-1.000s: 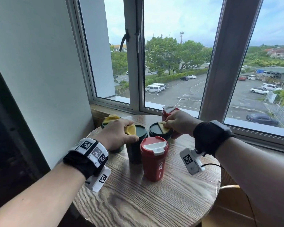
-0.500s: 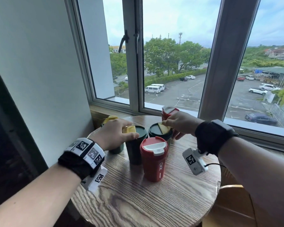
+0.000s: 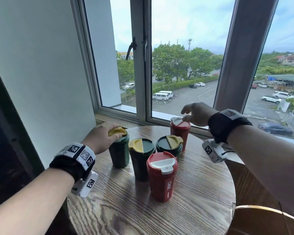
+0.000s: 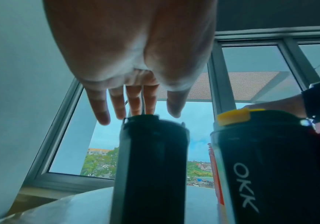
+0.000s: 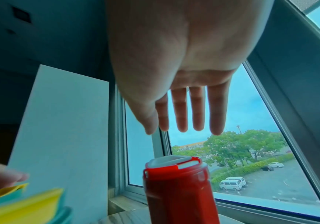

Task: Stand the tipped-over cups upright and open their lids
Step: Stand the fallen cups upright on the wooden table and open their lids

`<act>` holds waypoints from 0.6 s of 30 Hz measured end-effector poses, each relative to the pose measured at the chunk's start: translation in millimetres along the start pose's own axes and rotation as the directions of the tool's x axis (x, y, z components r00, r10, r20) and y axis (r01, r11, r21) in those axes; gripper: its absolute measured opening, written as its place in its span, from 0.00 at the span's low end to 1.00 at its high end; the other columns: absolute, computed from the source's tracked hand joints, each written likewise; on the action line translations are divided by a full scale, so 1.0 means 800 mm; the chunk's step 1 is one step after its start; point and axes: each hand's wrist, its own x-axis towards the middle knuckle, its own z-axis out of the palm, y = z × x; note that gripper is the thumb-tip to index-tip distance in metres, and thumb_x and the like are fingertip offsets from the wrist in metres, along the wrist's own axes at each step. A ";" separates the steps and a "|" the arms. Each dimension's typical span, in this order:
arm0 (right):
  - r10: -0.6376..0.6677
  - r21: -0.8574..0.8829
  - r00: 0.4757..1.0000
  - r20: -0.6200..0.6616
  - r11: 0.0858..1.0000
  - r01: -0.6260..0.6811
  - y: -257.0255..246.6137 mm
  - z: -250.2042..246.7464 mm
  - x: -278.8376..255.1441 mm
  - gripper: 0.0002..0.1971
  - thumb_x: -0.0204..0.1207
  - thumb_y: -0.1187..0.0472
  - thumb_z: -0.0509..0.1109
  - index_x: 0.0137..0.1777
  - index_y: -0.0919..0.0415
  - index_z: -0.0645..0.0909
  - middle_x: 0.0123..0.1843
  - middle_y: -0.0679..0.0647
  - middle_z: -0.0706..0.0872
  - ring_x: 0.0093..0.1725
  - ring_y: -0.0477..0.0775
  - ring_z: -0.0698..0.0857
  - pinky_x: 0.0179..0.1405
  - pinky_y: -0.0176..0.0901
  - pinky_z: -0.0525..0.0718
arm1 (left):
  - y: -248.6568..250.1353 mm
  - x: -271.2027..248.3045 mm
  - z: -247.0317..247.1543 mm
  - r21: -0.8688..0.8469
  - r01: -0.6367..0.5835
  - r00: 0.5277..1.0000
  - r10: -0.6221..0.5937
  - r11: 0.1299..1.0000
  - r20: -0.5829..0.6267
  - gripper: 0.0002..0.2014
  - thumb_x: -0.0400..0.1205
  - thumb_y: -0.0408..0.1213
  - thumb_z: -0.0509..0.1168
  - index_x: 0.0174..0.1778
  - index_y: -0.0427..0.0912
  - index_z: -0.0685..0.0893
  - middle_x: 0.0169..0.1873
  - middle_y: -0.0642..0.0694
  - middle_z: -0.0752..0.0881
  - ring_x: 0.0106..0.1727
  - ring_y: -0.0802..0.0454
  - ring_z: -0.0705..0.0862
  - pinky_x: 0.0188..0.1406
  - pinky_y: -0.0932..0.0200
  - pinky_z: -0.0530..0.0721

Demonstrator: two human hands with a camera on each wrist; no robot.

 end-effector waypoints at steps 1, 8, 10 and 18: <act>-0.001 -0.029 0.999 0.045 1.000 0.003 0.001 0.001 0.006 0.20 0.82 0.50 0.73 0.73 0.49 0.82 0.73 0.52 0.85 0.68 0.57 0.83 0.66 0.50 0.81 | -0.004 0.001 0.004 -0.011 0.006 1.000 -0.006 1.000 0.025 0.24 0.83 0.49 0.70 0.75 0.50 0.81 0.74 0.50 0.82 0.72 0.46 0.80 0.73 0.51 0.76; 0.019 -0.038 0.947 0.322 0.999 -0.007 -0.007 0.013 0.038 0.33 0.77 0.45 0.76 0.82 0.40 0.71 0.81 0.50 0.77 0.71 0.56 0.78 0.68 0.53 0.77 | -0.021 0.010 0.010 -0.067 0.019 0.999 -0.018 0.998 0.028 0.26 0.79 0.53 0.74 0.73 0.57 0.81 0.69 0.51 0.85 0.65 0.48 0.83 0.67 0.49 0.82; 0.020 -0.021 0.938 0.345 1.000 -0.014 -0.011 0.016 0.045 0.36 0.76 0.45 0.78 0.83 0.40 0.70 0.80 0.51 0.77 0.71 0.58 0.79 0.68 0.56 0.81 | -0.022 0.012 0.010 -0.069 0.025 0.999 -0.023 0.997 0.031 0.26 0.78 0.54 0.74 0.73 0.58 0.81 0.68 0.51 0.85 0.64 0.48 0.83 0.66 0.49 0.82; 0.045 0.101 0.945 0.323 0.992 -0.081 -0.034 0.018 0.066 0.24 0.72 0.48 0.80 0.68 0.46 0.83 0.63 0.53 0.80 0.49 0.53 0.81 0.51 0.54 0.91 | -0.029 0.012 0.010 -0.114 0.030 0.999 -0.026 0.993 0.039 0.26 0.77 0.55 0.75 0.73 0.61 0.81 0.68 0.54 0.85 0.66 0.48 0.83 0.69 0.46 0.82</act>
